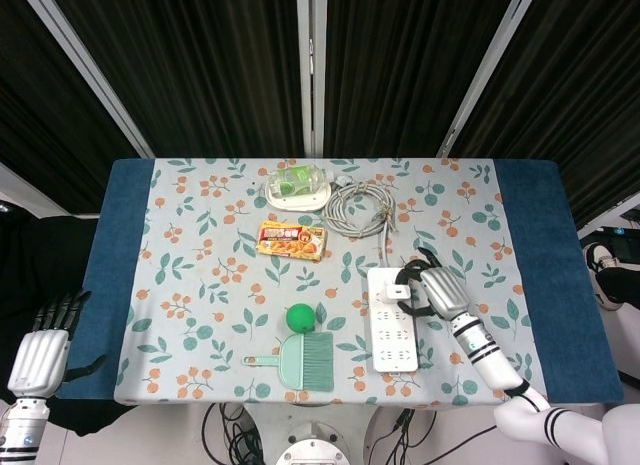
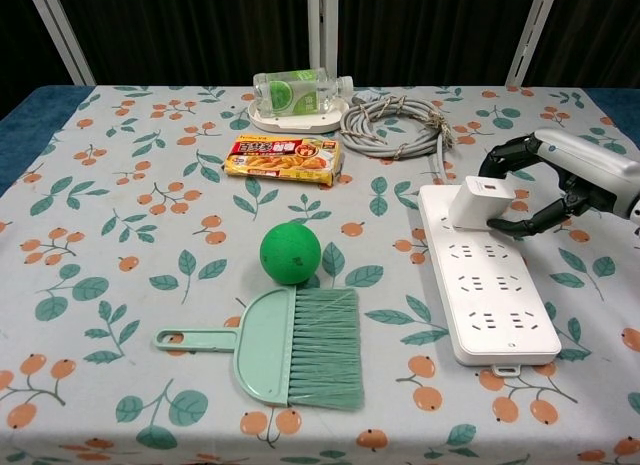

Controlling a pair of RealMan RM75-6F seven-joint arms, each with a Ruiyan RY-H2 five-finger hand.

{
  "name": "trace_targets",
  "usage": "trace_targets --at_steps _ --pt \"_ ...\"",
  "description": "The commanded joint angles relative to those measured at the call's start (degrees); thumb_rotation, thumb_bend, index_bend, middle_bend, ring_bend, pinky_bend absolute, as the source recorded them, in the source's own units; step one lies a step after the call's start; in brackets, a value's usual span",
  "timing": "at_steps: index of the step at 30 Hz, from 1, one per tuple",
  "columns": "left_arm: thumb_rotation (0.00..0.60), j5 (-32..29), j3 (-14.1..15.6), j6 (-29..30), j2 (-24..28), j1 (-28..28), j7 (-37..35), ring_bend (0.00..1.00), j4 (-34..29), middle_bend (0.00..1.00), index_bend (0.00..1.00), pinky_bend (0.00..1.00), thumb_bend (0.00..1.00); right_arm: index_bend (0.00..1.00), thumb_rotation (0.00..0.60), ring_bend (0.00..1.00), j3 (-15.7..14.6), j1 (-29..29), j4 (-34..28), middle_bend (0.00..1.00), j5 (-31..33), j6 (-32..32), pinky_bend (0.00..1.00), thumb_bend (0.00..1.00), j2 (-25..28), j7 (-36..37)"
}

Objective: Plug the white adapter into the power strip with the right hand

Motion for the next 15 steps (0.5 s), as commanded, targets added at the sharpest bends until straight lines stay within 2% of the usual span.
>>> trace_targets --at_steps 1,7,11,15 --pt "0.600 -0.04 -0.04 0.02 0.10 -0.01 0.16 0.00 -0.17 0.00 0.00 0.00 0.13 0.33 0.600 0.18 -0.06 -0.15 -0.52 0.41 0.03 0.04 0.00 0.42 0.37 -0.18" --pt "0.600 -0.02 -0.05 0.14 0.39 0.01 0.46 0.00 -0.62 0.00 0.00 0.00 0.13 0.29 0.600 0.15 -0.39 -0.72 -2.67 0.37 -0.67 1.31 0.00 0.39 2.20 -1.28" --pt "0.600 -0.10 -0.11 0.27 0.62 0.07 0.61 0.00 -0.90 0.00 0.00 0.00 0.13 0.28 0.600 0.15 -0.46 -1.48 -6.83 0.37 -1.51 3.39 0.00 0.39 5.65 -3.49" --pt "0.600 0.02 -0.17 0.16 0.66 -0.12 0.83 0.00 -1.18 0.00 0.00 0.00 0.13 0.29 0.600 0.15 -0.06 -2.16 -13.60 0.40 -2.36 5.72 0.00 0.39 9.71 -4.08"
